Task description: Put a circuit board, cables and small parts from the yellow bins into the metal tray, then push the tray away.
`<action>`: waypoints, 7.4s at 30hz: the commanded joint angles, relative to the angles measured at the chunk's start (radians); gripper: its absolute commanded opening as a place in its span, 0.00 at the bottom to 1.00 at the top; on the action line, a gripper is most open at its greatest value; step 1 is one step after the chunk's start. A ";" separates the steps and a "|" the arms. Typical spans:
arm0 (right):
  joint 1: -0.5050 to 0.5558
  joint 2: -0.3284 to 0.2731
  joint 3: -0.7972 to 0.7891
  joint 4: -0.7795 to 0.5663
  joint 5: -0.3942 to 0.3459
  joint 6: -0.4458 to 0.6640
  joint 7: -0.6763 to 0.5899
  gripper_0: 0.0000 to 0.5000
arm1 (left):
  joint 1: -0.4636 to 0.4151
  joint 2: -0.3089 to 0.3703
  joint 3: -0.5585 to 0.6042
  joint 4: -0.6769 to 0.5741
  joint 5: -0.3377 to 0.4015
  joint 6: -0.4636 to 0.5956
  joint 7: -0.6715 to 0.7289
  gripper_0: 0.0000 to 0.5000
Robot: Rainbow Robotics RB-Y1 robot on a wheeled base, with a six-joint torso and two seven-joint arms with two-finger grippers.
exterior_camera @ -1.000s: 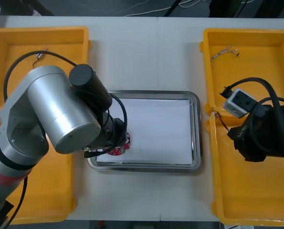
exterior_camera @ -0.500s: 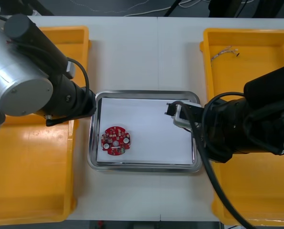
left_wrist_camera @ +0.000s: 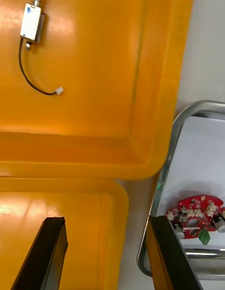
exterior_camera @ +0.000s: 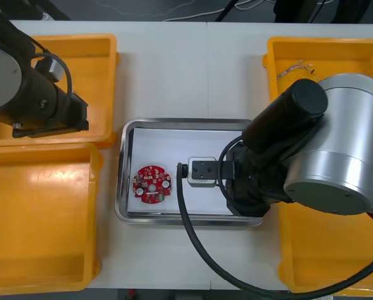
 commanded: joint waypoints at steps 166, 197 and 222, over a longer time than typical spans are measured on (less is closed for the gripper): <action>-0.170 -0.001 -0.524 0.889 0.354 -0.523 -0.789 1.00 | -0.251 -0.094 -0.014 0.909 -0.176 -0.554 -0.766 1.00; -0.225 0.042 -0.504 1.180 0.473 -1.074 -0.763 1.00 | -0.364 -0.106 0.029 1.047 -0.147 -0.555 -0.758 1.00; -0.305 0.117 -0.504 1.439 0.565 -1.289 -0.764 1.00 | -0.375 -0.109 0.016 1.050 -0.147 -0.575 -0.766 0.00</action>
